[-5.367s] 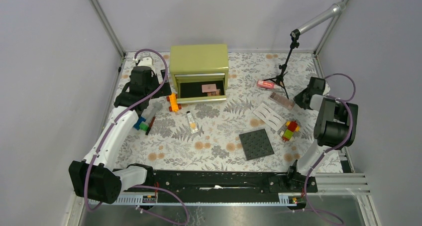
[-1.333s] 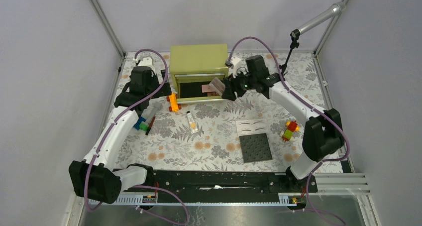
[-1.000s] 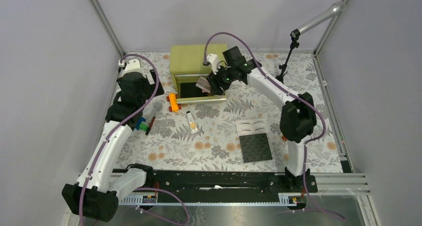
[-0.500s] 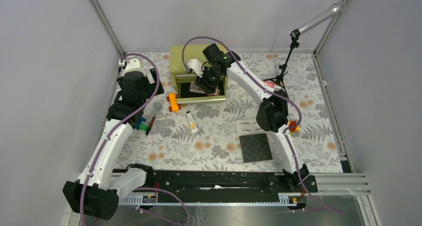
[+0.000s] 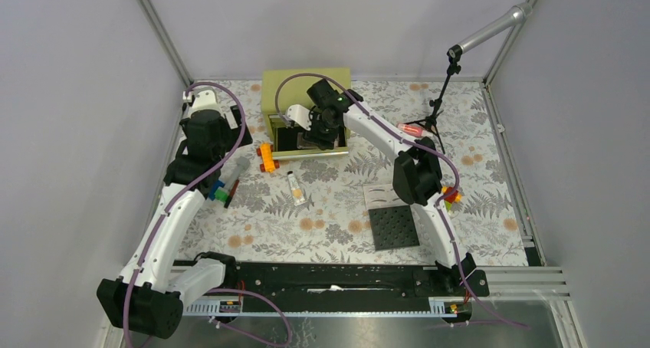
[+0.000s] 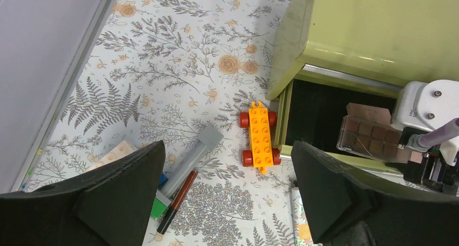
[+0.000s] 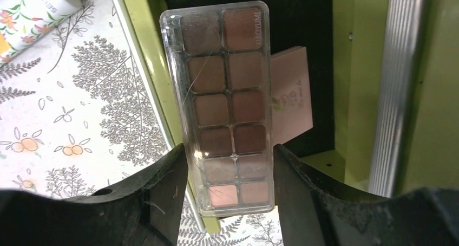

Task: Organize the makeup
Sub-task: Place the makeup in the drawer.

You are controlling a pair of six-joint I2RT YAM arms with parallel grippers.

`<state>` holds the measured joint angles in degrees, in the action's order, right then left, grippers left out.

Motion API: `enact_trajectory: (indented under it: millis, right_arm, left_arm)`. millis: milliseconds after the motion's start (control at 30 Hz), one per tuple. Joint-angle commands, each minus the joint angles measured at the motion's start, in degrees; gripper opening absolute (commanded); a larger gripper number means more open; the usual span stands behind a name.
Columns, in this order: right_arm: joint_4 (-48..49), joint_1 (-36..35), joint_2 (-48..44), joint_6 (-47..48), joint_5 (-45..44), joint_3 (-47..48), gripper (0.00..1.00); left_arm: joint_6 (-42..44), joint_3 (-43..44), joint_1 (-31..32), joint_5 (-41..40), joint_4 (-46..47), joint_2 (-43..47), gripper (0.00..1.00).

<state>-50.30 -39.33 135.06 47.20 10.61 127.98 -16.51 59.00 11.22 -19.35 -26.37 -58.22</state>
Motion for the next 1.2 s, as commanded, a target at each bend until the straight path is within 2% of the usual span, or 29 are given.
enact_trajectory:
  millis: [0, 133, 533, 1167]
  right_arm:
    - [4.0, -1.1, -3.2, 1.4, -4.5, -1.1, 0.22]
    - [7.2, -1.4, -4.2, 1.5, -5.2, -4.0, 0.24]
    - [9.2, -1.5, -4.7, 1.7, -6.8, -6.2, 0.54]
    - [14.2, -1.5, -9.9, 0.8, -6.2, -12.3, 0.71]
  left_arm:
    - [0.0, 0.0, -0.5, -0.4, 2.7, 0.0, 0.99]
    - [0.0, -0.1, -0.5, -0.3, 2.7, -0.1, 0.99]
    - [0.0, 0.0, -0.6, -0.4, 2.7, -0.1, 0.99]
    - [0.0, 0.0, -0.8, -0.1, 2.7, -0.3, 0.99]
